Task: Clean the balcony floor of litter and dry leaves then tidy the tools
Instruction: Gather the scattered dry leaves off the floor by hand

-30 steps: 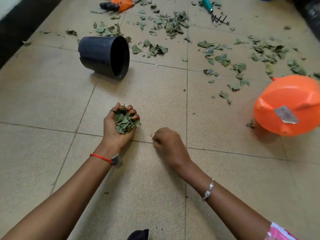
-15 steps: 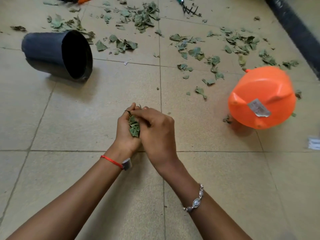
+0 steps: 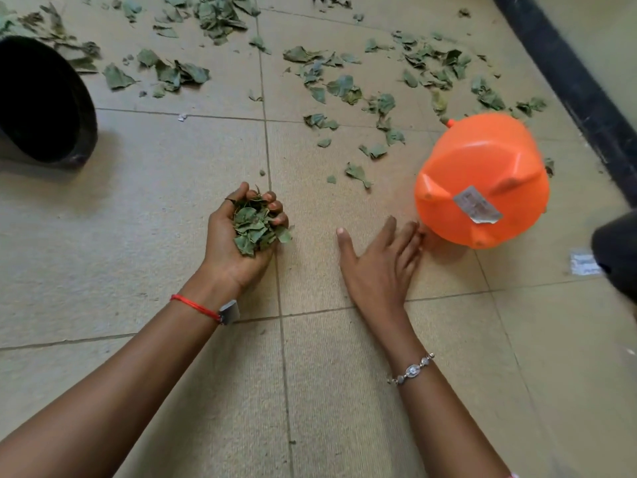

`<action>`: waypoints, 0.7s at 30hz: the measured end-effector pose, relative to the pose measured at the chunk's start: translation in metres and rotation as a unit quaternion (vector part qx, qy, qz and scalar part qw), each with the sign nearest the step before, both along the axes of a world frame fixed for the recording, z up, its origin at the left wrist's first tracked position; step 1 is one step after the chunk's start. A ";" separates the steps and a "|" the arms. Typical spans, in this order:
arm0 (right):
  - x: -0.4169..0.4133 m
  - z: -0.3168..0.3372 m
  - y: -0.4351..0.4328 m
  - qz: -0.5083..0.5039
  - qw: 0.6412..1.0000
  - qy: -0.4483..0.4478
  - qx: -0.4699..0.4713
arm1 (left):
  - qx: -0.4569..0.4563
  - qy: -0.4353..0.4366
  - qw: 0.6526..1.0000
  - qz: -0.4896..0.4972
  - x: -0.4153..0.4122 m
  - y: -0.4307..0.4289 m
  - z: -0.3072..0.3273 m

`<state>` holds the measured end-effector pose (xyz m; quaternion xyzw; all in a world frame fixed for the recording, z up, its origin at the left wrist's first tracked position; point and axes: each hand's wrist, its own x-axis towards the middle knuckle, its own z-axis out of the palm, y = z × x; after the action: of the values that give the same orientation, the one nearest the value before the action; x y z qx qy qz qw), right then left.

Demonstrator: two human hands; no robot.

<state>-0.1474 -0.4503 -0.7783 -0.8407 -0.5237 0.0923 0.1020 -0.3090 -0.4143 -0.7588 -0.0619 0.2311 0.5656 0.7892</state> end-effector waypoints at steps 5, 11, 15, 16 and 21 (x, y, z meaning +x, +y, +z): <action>0.001 -0.010 0.018 -0.068 0.997 0.008 0.045 | 0.017 0.017 1.000 -0.004 -0.002 0.015 -0.003; -0.012 -0.011 0.038 0.052 0.994 0.059 0.072 | 0.035 0.039 0.999 0.003 -0.016 0.031 -0.004; -0.016 -0.005 0.066 0.141 0.972 0.108 0.154 | 0.052 0.063 0.997 0.015 -0.025 0.050 0.001; -0.012 -0.004 0.077 0.125 0.975 0.099 0.157 | 0.055 0.067 0.996 0.019 -0.028 0.055 0.001; -0.014 -0.010 0.098 0.235 0.964 0.102 0.071 | 0.064 0.073 0.994 0.045 -0.044 0.083 -0.002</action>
<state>-0.1619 -0.3524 -0.7886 -0.6706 -0.6987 0.1616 0.1896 -0.3534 -0.3312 -0.7612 0.0199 0.2490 0.6169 0.7464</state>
